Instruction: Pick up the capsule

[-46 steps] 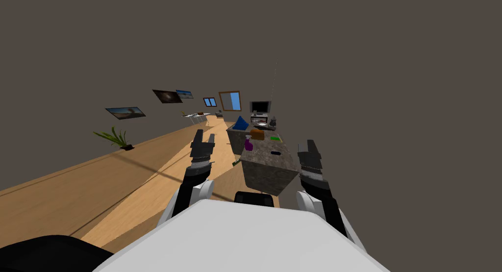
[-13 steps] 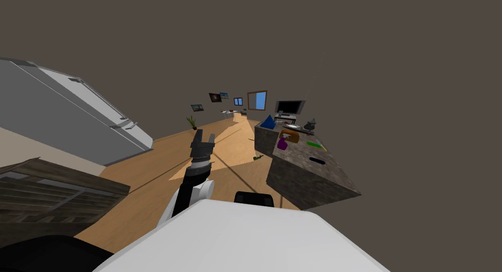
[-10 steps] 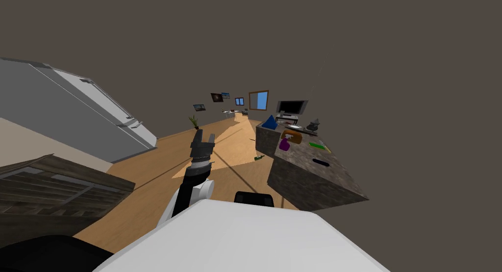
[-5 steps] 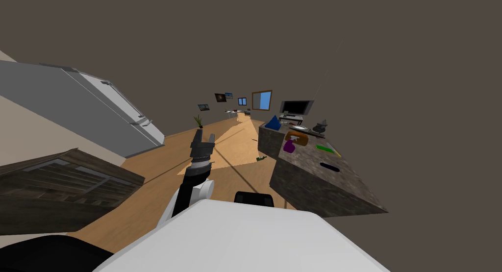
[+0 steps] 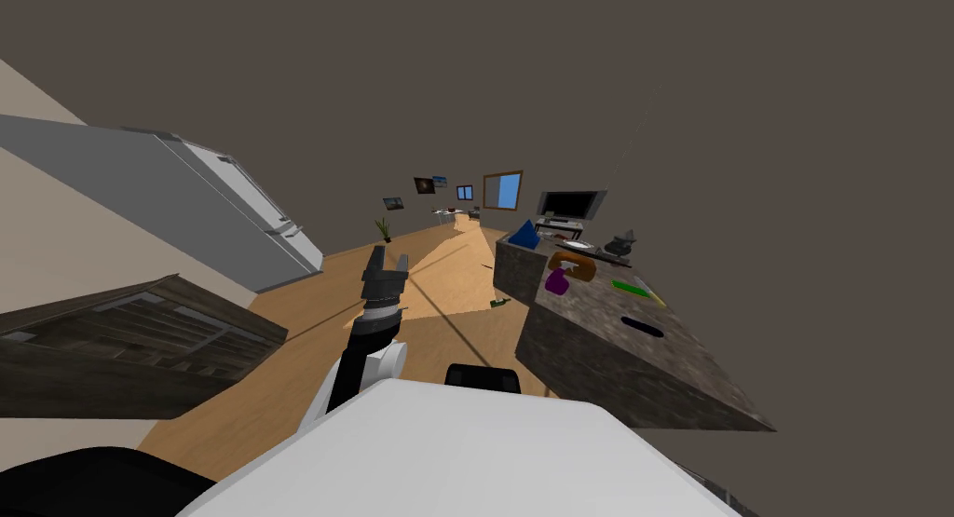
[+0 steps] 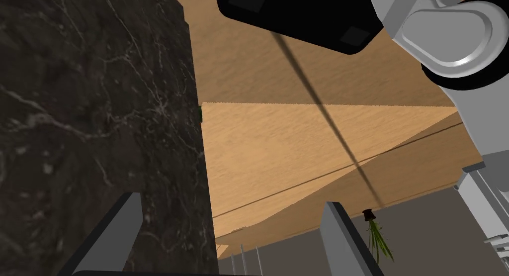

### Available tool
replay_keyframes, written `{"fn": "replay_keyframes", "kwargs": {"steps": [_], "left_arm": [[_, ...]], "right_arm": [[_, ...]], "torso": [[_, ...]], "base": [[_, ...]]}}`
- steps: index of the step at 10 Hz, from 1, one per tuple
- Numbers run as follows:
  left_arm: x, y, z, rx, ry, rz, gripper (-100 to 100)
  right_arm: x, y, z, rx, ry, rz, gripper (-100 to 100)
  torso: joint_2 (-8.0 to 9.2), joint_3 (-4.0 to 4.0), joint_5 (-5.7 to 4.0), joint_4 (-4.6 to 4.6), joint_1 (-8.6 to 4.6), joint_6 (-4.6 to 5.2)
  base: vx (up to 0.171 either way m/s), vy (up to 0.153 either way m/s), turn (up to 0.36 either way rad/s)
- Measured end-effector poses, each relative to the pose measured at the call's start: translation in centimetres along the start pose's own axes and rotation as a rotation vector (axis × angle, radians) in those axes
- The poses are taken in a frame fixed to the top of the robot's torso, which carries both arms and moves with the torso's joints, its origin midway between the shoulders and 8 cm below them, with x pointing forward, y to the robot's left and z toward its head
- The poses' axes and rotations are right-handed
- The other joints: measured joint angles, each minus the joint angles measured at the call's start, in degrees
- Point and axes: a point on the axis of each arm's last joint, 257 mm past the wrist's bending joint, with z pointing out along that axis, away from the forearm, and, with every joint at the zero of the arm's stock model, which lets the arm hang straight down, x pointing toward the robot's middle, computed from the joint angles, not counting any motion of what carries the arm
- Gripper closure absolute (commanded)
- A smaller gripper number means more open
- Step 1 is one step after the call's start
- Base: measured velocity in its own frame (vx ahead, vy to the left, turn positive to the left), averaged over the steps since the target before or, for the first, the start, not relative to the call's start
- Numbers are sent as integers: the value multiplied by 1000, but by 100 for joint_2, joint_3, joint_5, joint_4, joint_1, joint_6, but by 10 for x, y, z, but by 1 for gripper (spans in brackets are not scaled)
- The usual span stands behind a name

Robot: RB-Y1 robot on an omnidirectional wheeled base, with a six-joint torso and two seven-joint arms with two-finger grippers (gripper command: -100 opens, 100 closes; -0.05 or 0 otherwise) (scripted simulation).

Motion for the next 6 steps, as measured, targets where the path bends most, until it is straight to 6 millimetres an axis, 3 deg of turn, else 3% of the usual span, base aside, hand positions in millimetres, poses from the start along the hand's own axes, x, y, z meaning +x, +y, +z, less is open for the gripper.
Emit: {"fn": "replay_keyframes", "kwargs": {"steps": [6], "left_arm": [[0,0,0,0,0,0,0]], "right_arm": [[25,-78,-65,114,228,-177,-100]], "torso": [[-7,-4,0,-1,4,-1]], "base": [[37,21,96]]}}
